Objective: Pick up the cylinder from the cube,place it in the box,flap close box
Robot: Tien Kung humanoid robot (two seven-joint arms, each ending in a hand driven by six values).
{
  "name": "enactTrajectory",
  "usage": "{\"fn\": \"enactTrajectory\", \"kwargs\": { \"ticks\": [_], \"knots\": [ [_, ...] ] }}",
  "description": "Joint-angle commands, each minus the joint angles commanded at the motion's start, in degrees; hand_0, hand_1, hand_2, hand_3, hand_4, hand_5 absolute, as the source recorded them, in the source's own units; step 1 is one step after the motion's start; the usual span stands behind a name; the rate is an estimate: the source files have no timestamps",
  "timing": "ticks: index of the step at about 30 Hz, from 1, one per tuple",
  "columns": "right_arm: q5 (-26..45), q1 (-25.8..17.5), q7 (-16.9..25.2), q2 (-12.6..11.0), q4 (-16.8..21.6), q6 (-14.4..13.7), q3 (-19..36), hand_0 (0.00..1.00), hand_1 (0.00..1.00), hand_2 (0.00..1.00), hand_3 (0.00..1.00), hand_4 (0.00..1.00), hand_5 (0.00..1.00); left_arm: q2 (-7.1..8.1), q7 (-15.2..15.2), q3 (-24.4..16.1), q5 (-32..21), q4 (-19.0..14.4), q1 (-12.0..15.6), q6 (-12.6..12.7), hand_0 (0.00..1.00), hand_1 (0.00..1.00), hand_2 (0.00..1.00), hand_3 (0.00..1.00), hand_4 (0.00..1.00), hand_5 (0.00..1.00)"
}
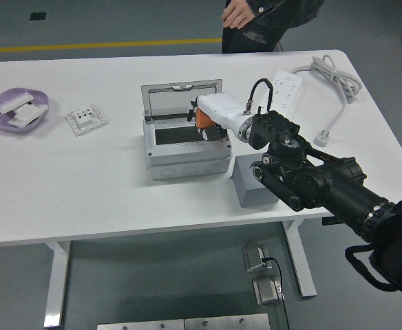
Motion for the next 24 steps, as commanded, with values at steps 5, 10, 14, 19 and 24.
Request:
{"fn": "enactTrajectory", "kwargs": {
  "ticks": [5,10,14,19,24],
  "knots": [
    [1.74,0.16,0.61,0.00,0.78,-1.31,-0.56,0.084,0.278,0.594,0.687,0.002,0.002,0.02,0.05,0.17,-0.20,0.00,-0.05,0.01,0.630,0.645,0.605,0.618,0.659,0.238],
    [3.60,0.43,0.92,0.00,1.85,-1.96,-1.15,0.084,0.297,0.616,0.756,0.002,0.002,-0.02,0.06,0.46,-0.47,0.00,-0.17,0.01,0.630,0.645,0.605,0.618,0.660,0.240],
    [4.56,0.45,1.35,0.00,1.90,-1.60,-1.35,0.084,0.297,0.616,0.756,0.002,0.002,-0.03,0.03,0.55,-0.52,0.00,-0.29,0.01,0.630,0.645,0.605,0.618,0.660,0.240],
    [4.96,0.26,2.14,0.00,1.37,-1.61,-1.21,0.082,0.293,0.621,0.771,0.002,0.061,-0.12,0.04,0.26,-0.18,0.00,-0.31,-0.02,0.630,0.645,0.606,0.619,0.661,0.241],
    [4.98,0.21,2.35,0.00,1.23,-1.58,-1.01,0.194,0.404,0.661,0.901,0.460,0.241,-0.10,0.00,0.17,-0.10,0.00,-0.40,-0.04,0.630,0.645,0.606,0.620,0.661,0.241]
  ]
}}
